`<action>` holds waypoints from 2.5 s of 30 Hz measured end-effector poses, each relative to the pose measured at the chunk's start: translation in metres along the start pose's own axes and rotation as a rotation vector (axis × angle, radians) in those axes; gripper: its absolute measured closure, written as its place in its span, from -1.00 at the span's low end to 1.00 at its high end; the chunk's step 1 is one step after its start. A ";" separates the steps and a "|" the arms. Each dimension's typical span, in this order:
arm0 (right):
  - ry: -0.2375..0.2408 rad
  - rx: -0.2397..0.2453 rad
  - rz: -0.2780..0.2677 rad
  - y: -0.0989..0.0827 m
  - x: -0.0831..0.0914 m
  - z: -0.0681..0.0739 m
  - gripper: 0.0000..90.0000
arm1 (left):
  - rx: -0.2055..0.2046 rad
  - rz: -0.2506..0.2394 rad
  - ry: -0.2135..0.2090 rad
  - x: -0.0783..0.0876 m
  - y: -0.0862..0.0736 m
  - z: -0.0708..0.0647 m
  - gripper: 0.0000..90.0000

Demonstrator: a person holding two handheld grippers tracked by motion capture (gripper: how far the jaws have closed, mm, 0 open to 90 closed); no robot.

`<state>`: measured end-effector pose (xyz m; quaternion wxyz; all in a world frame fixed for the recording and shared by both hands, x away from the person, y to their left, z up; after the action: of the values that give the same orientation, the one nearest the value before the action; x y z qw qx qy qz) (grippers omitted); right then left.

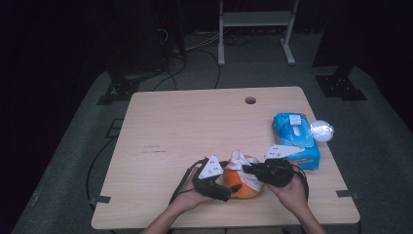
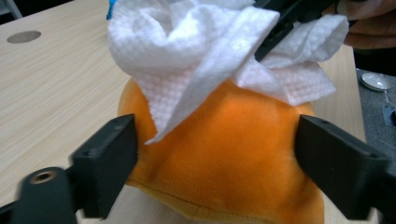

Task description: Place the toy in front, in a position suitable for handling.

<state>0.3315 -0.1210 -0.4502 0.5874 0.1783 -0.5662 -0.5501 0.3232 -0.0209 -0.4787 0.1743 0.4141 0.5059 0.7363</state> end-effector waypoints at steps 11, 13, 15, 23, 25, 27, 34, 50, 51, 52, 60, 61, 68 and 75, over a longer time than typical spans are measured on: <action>0.010 0.069 0.036 0.005 -0.024 0.023 0.90 | -0.003 -0.017 -0.002 0.001 0.000 -0.003 -0.41; -0.032 0.068 0.022 0.008 -0.015 0.014 0.90 | -0.019 -0.012 -0.007 0.001 -0.002 -0.003 -0.41; -0.087 0.064 0.020 0.008 -0.005 0.004 0.89 | -0.027 0.008 -0.017 0.000 -0.006 -0.004 -0.41; -0.083 -0.036 0.028 -0.013 0.008 -0.019 0.89 | 0.044 -0.033 -0.050 0.003 0.002 0.001 -0.61; -0.049 -0.011 0.032 -0.010 0.001 -0.009 0.89 | 0.015 -0.016 -0.044 0.002 -0.003 0.001 -0.61; -0.041 0.011 0.041 -0.010 -0.004 -0.003 0.88 | 0.009 -0.009 -0.051 0.003 -0.007 0.002 -0.56; -0.066 -0.036 0.028 -0.014 0.010 -0.018 0.88 | 0.005 0.018 -0.076 0.005 -0.014 0.009 -0.51; -0.074 -0.106 0.000 -0.023 0.015 -0.028 0.88 | 0.036 0.009 -0.117 0.008 -0.015 0.012 -0.46; -0.077 -0.089 0.005 -0.022 0.013 -0.026 0.88 | 0.043 -0.001 -0.115 0.009 -0.011 0.014 -0.55; -0.079 -0.071 0.007 -0.020 0.011 -0.022 0.88 | 0.066 -0.032 -0.110 0.011 -0.006 0.017 -0.61; -0.031 -0.040 -0.001 -0.015 0.002 -0.010 0.88 | 0.068 0.008 -0.111 0.006 -0.016 0.017 -0.43; -0.039 -0.058 0.006 -0.018 0.004 -0.016 0.87 | 0.067 0.009 -0.109 0.005 -0.017 0.017 -0.43; -0.036 -0.113 -0.020 -0.024 0.015 -0.032 0.87 | 0.081 -0.001 -0.106 0.007 -0.019 0.017 -0.43; 0.061 -0.056 -0.009 -0.018 0.000 -0.010 0.85 | 0.082 -0.004 -0.100 0.004 -0.020 0.014 -0.43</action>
<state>0.3318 -0.1309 -0.4677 0.6066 0.1810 -0.5316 -0.5627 0.3284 -0.0015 -0.4928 0.1835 0.4563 0.5271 0.6930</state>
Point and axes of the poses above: each handheld gripper's, and its own axes: x roughly backward along the jaws, y roughly out of its top, z roughly to its left, the point moved 9 cm from there along -x, roughly forward along the jaws, and after that the axes turned 14 degrees about y, right-handed, at the moved point
